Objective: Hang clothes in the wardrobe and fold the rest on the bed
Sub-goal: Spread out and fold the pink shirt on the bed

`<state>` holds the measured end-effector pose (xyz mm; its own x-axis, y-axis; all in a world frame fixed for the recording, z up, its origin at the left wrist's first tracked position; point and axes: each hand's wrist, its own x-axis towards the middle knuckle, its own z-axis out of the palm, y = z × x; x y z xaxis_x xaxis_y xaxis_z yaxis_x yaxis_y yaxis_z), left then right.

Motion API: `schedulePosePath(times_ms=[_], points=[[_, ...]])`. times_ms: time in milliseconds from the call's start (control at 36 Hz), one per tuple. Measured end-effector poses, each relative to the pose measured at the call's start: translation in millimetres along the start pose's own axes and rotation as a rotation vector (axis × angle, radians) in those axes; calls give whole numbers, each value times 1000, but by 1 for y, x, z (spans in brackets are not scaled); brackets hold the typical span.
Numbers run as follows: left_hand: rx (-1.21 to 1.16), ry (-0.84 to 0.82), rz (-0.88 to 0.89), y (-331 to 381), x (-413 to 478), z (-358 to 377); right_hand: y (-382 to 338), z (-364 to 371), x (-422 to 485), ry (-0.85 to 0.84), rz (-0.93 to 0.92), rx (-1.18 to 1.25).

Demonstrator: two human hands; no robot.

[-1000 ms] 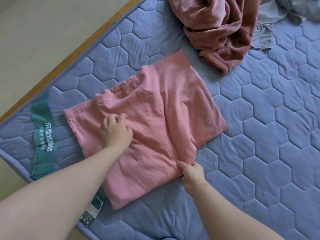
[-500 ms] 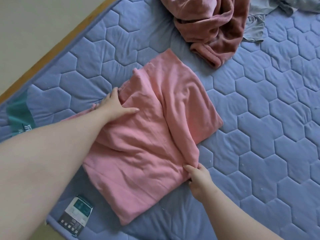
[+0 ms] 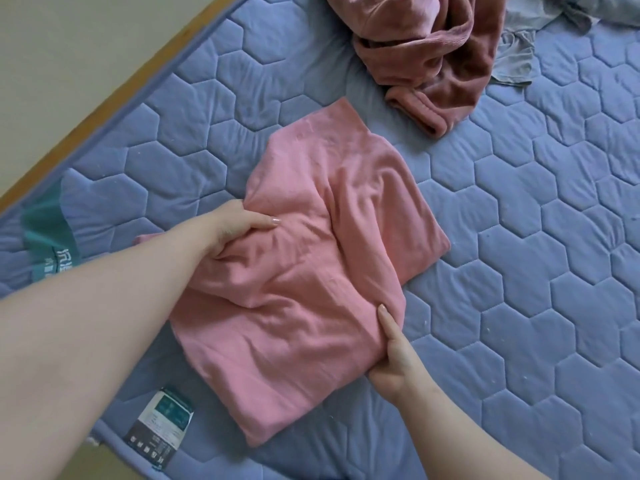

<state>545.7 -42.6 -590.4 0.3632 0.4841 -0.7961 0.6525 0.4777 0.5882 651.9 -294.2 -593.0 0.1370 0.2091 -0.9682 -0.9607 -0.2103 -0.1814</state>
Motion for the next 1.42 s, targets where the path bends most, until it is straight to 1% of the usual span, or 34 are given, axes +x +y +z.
schedulePosePath(times_ms=[139,222,333,444,583,667,750,806,889,945,1000,1028,1083,1167,1278,1306,1361,1417], points=[[-224,39,78,13,-27,-21,-13,13,-18,-5,-17,-51],[-345,49,169,31,-46,-35,-32,35,-34,-13,-94,-95],[-487,130,332,60,-69,-51,-67,71,-55,-54,-240,-188],[-600,236,550,81,-94,-68,-106,106,-74,-167,-450,-262],[-628,262,799,77,-132,-93,-129,138,-98,-353,-647,-290],[-564,297,818,54,-147,-102,-125,136,-95,-421,-712,-280],[-523,298,749,13,-152,-101,-109,119,-81,-416,-718,-351],[-524,295,631,-21,-148,-94,-89,103,-70,-344,-673,-469],[-529,352,347,-73,-138,-78,-57,70,-46,-134,-524,-624],[-455,373,125,-106,-133,-66,-36,46,-32,14,-431,-720],[-373,352,-44,-133,-133,-53,-19,26,-22,108,-372,-812],[-347,336,-101,-145,-133,-49,-12,20,-20,131,-357,-856],[-306,303,-175,-161,-133,-43,-4,16,-18,157,-328,-936],[-223,236,-235,-165,-134,-47,-6,18,-15,153,-306,-1013],[-138,129,-275,-152,-129,-63,-20,35,-11,84,-328,-1001],[-104,91,-284,-149,-127,-67,-23,40,-10,63,-337,-1000],[55,-23,-314,-141,-124,-73,-26,47,-5,47,-370,-988],[150,-199,-415,-133,-122,-73,-28,50,-2,58,-392,-983]])
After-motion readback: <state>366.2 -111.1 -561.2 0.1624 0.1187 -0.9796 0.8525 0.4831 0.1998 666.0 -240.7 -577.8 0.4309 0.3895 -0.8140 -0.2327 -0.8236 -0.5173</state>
